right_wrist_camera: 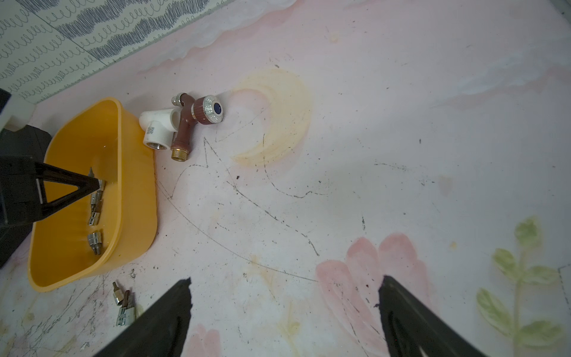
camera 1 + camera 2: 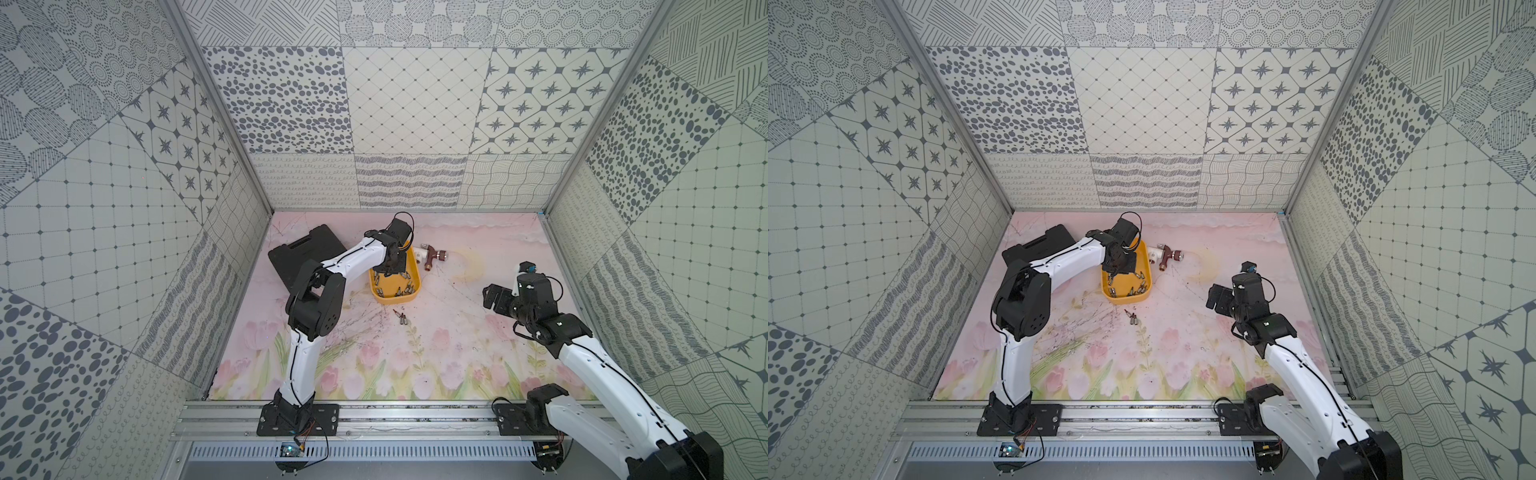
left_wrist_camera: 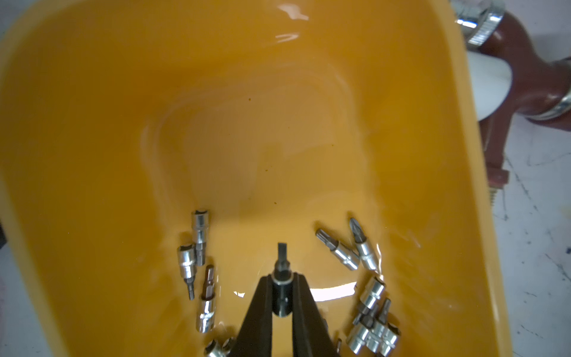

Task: Put the bit on the desktop into the storage box
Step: Place the screwdriver bit in the storage box.

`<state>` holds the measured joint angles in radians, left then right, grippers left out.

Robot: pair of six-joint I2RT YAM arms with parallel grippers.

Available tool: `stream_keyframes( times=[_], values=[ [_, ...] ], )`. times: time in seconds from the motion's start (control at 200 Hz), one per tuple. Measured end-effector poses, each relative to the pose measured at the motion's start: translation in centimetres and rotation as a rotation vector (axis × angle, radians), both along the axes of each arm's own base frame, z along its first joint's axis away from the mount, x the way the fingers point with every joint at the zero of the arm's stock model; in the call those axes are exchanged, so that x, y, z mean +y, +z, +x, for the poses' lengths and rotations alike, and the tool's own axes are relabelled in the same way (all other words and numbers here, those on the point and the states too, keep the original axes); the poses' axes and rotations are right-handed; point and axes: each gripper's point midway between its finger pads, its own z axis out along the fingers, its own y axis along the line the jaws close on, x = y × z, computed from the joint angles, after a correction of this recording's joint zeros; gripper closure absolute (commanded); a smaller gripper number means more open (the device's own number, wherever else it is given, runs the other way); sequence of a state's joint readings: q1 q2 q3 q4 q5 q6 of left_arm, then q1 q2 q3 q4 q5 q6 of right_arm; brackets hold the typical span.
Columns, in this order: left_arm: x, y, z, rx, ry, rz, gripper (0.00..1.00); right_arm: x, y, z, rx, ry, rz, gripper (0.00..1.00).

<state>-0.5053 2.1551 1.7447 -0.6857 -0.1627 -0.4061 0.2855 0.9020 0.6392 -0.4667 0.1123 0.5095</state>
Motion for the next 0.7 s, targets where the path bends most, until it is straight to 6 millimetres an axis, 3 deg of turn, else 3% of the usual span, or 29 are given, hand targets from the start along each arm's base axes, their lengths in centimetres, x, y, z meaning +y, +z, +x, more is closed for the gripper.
stream_keyframes(
  times=[0.32,0.7],
  values=[
    [0.6,-2.0,0.5,0.033,0.000,0.021,1.00,0.0,0.0,0.0,0.000,0.000,0.000,0.03],
    [0.6,-2.3,0.5,0.041,-0.001,0.022,0.94,0.0,0.0,0.0,0.000,0.000,0.000,0.03]
  ],
)
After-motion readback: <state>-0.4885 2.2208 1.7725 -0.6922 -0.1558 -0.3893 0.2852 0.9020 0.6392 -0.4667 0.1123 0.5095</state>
